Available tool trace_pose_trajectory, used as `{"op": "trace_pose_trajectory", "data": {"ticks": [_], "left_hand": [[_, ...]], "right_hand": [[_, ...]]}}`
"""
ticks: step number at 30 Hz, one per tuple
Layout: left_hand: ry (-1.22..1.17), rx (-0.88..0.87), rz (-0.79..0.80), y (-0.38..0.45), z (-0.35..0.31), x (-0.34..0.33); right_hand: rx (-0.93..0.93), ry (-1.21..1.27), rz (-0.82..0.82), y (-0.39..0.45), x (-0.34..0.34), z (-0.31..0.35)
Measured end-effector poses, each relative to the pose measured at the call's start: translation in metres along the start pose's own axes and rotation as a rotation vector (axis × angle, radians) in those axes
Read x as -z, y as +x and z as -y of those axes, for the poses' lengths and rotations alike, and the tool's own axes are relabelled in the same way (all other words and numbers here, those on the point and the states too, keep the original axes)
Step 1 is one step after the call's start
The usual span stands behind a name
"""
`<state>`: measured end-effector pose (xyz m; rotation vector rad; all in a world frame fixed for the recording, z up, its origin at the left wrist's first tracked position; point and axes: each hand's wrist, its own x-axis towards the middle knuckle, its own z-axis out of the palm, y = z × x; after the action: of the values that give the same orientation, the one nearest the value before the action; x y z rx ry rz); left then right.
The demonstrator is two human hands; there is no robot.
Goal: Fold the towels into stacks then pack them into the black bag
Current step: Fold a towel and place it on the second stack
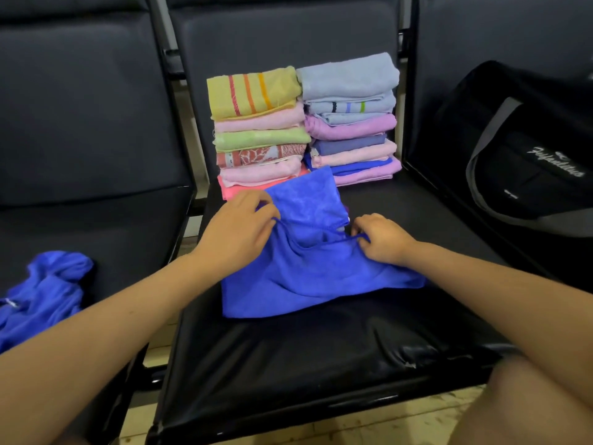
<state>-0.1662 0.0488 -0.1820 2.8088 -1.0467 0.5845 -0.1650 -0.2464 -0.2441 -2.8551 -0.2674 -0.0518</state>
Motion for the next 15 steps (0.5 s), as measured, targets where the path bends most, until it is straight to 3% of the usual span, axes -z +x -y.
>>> {"op": "trace_pose_trajectory", "data": {"ticks": [8, 12, 15], "left_hand": [[0.062, -0.016, 0.12, -0.003, 0.013, -0.014], [-0.12, 0.055, 0.128, -0.021, 0.017, -0.005], [-0.328, 0.17, 0.036, -0.025, 0.011, 0.005]], "right_hand": [[-0.09, 0.215, -0.029, -0.022, 0.015, -0.007], [-0.186, 0.561, -0.226, -0.037, 0.03, -0.008], [-0.202, 0.778, -0.379, -0.05, 0.049, 0.001]]}}
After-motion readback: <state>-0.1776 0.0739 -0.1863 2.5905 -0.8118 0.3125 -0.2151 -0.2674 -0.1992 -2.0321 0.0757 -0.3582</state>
